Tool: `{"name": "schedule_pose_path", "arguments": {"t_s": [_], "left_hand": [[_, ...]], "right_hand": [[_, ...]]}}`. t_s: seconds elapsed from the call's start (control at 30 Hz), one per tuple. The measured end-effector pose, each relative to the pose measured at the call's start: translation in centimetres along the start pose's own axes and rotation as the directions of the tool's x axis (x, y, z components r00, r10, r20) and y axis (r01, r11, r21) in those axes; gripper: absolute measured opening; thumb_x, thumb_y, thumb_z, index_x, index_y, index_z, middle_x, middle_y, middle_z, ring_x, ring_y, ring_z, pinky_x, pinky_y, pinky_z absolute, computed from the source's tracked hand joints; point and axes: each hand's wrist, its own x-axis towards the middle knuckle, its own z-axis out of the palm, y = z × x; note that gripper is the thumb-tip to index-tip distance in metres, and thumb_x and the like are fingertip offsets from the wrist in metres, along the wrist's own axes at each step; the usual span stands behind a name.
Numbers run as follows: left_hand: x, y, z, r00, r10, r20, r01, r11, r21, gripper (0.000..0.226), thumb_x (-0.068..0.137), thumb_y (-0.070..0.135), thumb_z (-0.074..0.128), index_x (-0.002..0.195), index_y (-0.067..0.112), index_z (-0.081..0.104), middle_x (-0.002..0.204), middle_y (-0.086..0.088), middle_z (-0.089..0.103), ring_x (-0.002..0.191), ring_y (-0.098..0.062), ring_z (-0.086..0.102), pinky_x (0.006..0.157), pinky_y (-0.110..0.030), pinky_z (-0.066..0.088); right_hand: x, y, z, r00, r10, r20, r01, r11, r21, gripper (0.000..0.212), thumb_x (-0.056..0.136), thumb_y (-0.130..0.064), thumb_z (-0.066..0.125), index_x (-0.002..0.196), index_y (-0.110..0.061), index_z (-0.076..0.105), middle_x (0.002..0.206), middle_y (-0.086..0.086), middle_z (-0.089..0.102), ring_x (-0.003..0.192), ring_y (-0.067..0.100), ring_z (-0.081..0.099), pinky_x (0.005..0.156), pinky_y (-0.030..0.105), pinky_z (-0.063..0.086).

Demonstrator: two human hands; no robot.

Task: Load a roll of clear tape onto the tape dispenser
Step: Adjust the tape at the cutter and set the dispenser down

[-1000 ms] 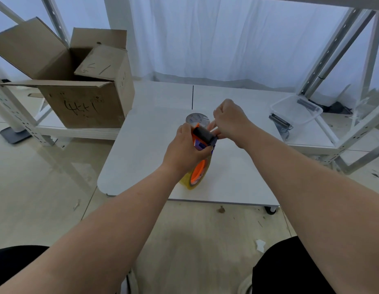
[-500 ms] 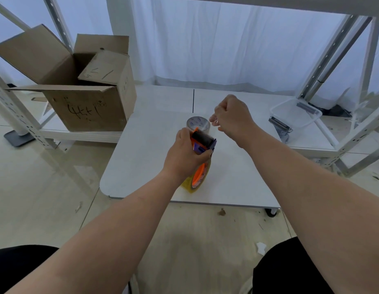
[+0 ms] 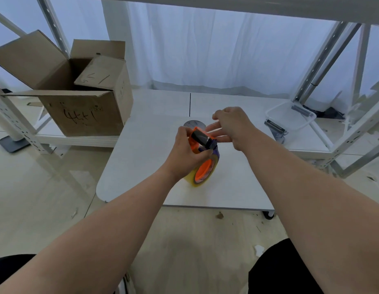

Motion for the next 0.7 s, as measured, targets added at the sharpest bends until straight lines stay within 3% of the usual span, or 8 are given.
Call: {"name": "schedule_pose_path", "arguments": {"t_s": [0.2, 0.37, 0.47, 0.53, 0.63, 0.7], "left_hand": [[0.1, -0.2, 0.6, 0.995, -0.042, 0.095, 0.042, 0.999, 0.009, 0.054, 0.077, 0.016, 0.074, 0.107, 0.016, 0.029, 0.116, -0.007, 0.045, 0.104, -0.019, 0.05, 0.075, -0.017, 0.044], [0.6, 0.9, -0.5, 0.977, -0.087, 0.192, 0.07, 0.993, 0.093, 0.071, 0.077, 0.017, 0.073, 0.136, 0.02, 0.033, 0.121, 0.002, 0.039, 0.109, -0.014, 0.044, 0.086, -0.025, 0.037], [0.8, 1.2, -1.1, 0.975, -0.107, 0.196, 0.07, 0.979, 0.19, 0.052, 0.073, 0.028, 0.076, 0.116, 0.021, 0.046, 0.118, -0.006, 0.05, 0.102, -0.02, 0.052, 0.08, -0.031, 0.048], [0.9, 1.3, -1.4, 0.984, -0.117, 0.136, 0.085, 0.971, 0.222, 0.053, 0.07, 0.038, 0.077, 0.11, 0.018, 0.048, 0.11, -0.006, 0.055, 0.095, -0.019, 0.056, 0.078, -0.034, 0.053], [0.7, 1.3, -2.2, 0.996, -0.072, 0.055, 0.048, 0.932, 0.359, 0.055, 0.067, 0.047, 0.077, 0.105, 0.018, 0.049, 0.101, -0.001, 0.056, 0.09, -0.017, 0.056, 0.075, -0.032, 0.051], [0.2, 1.2, -2.8, 0.998, -0.055, 0.038, 0.038, 0.934, 0.355, 0.058, 0.069, 0.047, 0.077, 0.109, 0.017, 0.048, 0.098, 0.001, 0.055, 0.088, -0.017, 0.055, 0.076, -0.032, 0.051]], "right_hand": [[-0.1, 0.9, -0.3, 0.998, 0.061, -0.01, -0.062, 0.998, -0.02, 0.016, 0.094, -0.01, 0.039, 0.106, -0.004, 0.048, 0.076, 0.016, 0.064, 0.06, 0.026, 0.063, 0.062, 0.035, 0.057], [-0.4, 1.0, -0.6, 0.994, 0.104, 0.02, -0.105, 0.993, 0.05, 0.013, 0.094, -0.008, 0.039, 0.104, -0.004, 0.045, 0.072, 0.018, 0.065, 0.06, 0.028, 0.066, 0.058, 0.034, 0.058], [-0.8, 0.9, -0.3, 0.993, 0.104, 0.053, -0.107, 0.993, 0.052, 0.011, 0.094, -0.009, 0.04, 0.089, -0.006, 0.049, 0.073, 0.018, 0.067, 0.063, 0.028, 0.068, 0.059, 0.033, 0.059], [-0.9, 0.9, 0.0, 0.99, 0.099, 0.101, -0.107, 0.992, 0.071, 0.016, 0.095, -0.01, 0.042, 0.081, -0.009, 0.05, 0.076, 0.019, 0.069, 0.071, 0.03, 0.071, 0.065, 0.036, 0.061], [-1.0, 0.9, 0.6, 0.982, 0.105, 0.157, -0.119, 0.989, 0.087, 0.013, 0.094, -0.009, 0.046, 0.085, -0.005, 0.055, 0.078, 0.02, 0.07, 0.075, 0.031, 0.072, 0.068, 0.037, 0.061], [-1.0, 1.2, 0.9, 0.979, 0.127, 0.16, -0.149, 0.979, 0.137, 0.009, 0.092, -0.007, 0.051, 0.094, -0.001, 0.057, 0.076, 0.019, 0.07, 0.07, 0.028, 0.071, 0.064, 0.035, 0.061]]}}
